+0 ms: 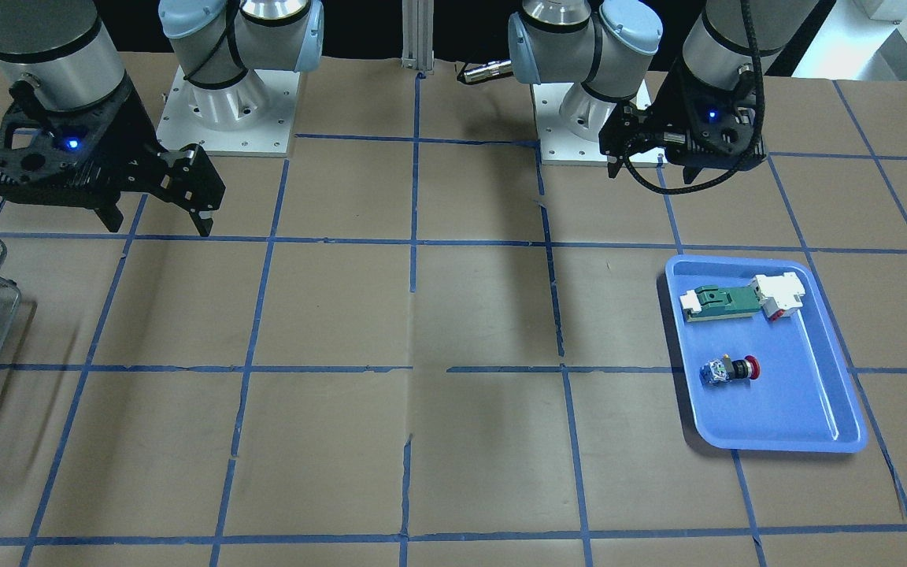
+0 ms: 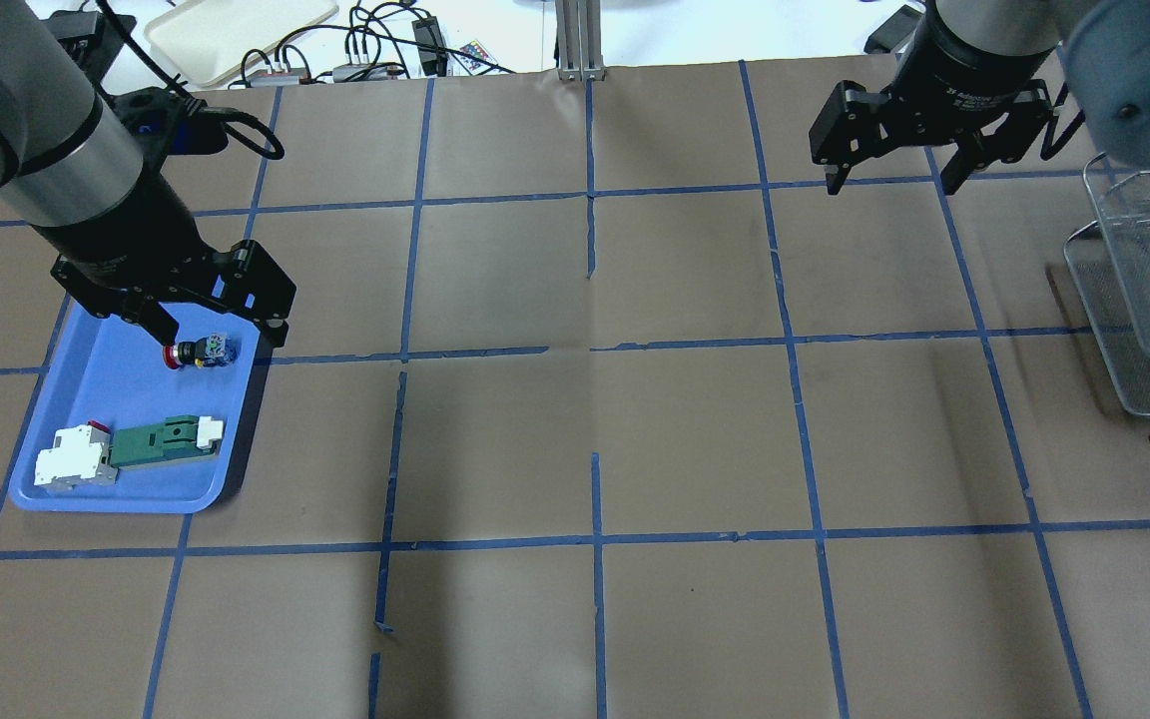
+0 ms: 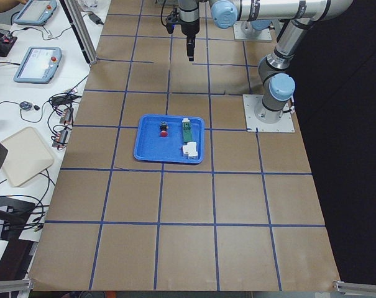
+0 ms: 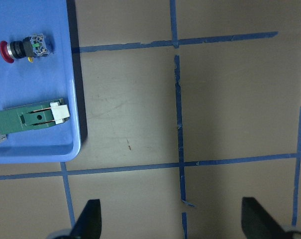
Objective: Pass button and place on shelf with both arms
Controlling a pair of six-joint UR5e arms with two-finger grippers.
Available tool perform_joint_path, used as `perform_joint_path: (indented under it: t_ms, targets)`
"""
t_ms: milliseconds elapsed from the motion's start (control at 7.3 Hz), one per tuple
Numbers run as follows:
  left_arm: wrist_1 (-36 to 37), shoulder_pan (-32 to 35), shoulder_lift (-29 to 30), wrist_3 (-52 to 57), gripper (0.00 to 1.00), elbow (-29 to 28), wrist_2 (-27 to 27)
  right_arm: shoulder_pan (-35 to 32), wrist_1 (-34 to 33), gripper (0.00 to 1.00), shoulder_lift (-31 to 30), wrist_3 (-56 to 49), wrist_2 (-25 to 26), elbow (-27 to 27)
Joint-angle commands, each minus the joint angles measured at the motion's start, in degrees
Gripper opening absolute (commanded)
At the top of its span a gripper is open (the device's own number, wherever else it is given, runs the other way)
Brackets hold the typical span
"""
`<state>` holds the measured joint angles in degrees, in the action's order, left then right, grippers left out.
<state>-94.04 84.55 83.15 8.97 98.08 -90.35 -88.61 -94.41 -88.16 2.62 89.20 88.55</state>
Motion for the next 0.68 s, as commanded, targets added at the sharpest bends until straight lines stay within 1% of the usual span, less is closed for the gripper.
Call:
perform_joint_path:
  t_ms: [0, 548]
  targets:
    - [-0.01, 0.09, 0.0, 0.08, 1.0, 0.0, -0.09, 0.11, 3.93, 1.0, 0.26, 1.33, 0.53, -0.31]
    - [0.08, 0.09, -0.09, -0.09, 1.0, 0.0, 0.62, 0.02, 3.7, 1.0, -0.17, 1.33, 0.01, 0.3]
